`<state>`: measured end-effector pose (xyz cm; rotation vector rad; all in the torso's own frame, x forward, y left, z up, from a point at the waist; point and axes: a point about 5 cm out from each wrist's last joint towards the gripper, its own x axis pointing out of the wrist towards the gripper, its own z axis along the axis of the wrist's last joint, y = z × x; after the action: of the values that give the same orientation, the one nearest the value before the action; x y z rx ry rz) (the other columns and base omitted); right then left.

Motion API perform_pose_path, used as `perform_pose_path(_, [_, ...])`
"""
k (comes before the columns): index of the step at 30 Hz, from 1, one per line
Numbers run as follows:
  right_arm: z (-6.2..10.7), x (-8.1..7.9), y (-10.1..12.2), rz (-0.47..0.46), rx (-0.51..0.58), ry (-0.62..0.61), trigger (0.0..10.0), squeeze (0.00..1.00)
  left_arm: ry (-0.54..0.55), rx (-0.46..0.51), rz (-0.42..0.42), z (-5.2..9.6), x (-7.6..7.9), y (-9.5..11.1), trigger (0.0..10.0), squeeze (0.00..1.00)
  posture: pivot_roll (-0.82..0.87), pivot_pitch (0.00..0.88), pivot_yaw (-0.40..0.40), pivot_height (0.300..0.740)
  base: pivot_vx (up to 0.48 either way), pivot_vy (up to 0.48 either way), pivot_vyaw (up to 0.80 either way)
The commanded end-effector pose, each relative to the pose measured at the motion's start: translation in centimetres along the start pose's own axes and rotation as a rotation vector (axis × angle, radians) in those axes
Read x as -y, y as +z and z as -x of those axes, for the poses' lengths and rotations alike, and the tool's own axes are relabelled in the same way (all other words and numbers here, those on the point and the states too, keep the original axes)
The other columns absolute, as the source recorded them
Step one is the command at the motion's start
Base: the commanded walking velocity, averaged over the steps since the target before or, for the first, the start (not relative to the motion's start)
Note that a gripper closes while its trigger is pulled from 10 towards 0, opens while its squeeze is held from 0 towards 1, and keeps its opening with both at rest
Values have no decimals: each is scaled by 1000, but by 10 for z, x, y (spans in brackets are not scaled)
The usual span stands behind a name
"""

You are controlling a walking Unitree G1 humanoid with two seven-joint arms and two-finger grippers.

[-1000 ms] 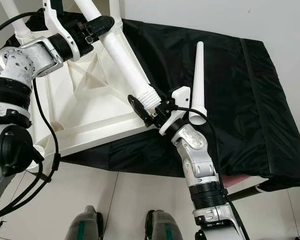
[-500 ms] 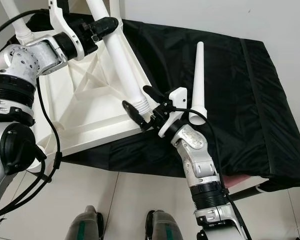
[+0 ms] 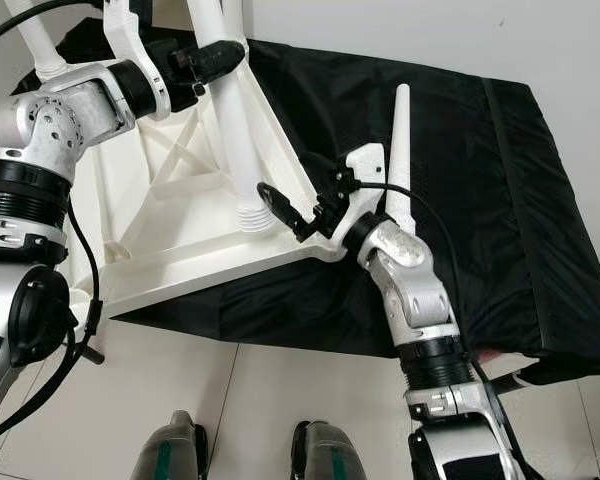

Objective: Building children table

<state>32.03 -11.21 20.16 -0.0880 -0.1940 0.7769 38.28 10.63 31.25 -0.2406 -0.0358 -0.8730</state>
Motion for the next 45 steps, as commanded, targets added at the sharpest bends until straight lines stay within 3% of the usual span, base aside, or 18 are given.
perform_pose_path(1, [-2, 1, -2, -7, -28, -2, 10000, 0, -98, 1, -44, -2, 10, 2, 10000, 0, -61, 37, 10, 740, 0, 0, 0])
perform_pose_path(8, [-22, 1, 13, -39, -62, 71, 10000, 0, -135, -6, -114, -7, 28, 2, 10000, 0, -58, 35, 6, 740, 0, 0, 0])
perform_pose_path(19, [-39, 0, 18, -44, -148, 140, 10000, 0, -152, -13, -179, -9, 40, -1, 10000, 0, -51, 31, -6, 740, 0, 0, 0])
perform_pose_path(44, [-54, 7, 22, -88, -189, 101, 10000, 0, -175, -22, -223, -10, 50, -6, 10000, 0, -54, 32, -6, 740, 0, 0, 0])
perform_pose_path(45, [-54, 6, 21, -92, -193, 103, 8745, 0, -175, -21, -223, -10, 51, -6, 10000, 0, -54, 32, -6, 740, 0, 0, 0])
